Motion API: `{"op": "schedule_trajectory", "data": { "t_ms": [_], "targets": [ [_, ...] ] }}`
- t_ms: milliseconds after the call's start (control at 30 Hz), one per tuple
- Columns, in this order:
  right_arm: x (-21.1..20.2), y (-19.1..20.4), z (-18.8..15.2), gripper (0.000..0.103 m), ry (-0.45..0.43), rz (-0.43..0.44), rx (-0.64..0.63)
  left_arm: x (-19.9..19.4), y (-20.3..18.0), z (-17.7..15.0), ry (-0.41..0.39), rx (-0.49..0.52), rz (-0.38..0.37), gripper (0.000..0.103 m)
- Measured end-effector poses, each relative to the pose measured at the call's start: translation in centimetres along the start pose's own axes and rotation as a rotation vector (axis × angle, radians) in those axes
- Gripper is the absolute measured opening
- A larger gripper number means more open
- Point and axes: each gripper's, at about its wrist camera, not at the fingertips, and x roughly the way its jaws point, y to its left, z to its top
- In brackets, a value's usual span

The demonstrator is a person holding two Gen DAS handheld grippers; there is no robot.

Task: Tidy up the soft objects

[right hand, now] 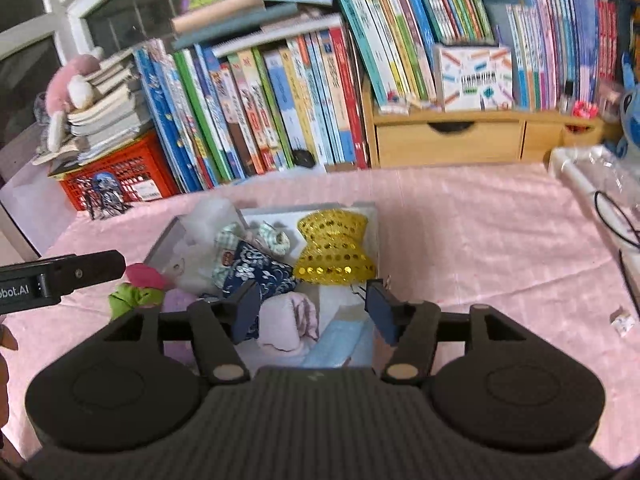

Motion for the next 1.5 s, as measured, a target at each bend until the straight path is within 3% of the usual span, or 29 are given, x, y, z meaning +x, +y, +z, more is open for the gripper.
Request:
{"op": "schedule_trajectory", "data": {
  "t_ms": [300,733,900,1500],
  "targets": [
    [-4.2,1.8,-2.0,0.078,-0.11,0.008,-0.066,-4.2,0.0,-2.8,-0.067,0.033,-0.029,0.088],
    [-7.7,4.6,-5.6,0.086,-0.249,-0.03,-0.178,-8.1,-0.1,-6.8,-0.18,0.1,-0.003,0.093],
    [-8.4,5.2,-7.1,0.089,-0.294,-0.054,-0.2,-9.0,-0.1,-8.5,-0.183,0.116,0.0,0.093],
    [-11.5,6.3,-14.0,0.091,-0.417,-0.132,-0.216,-11.7,1.5,-16.0,-0.159,0.026,0.005,0.093]
  ]
}}
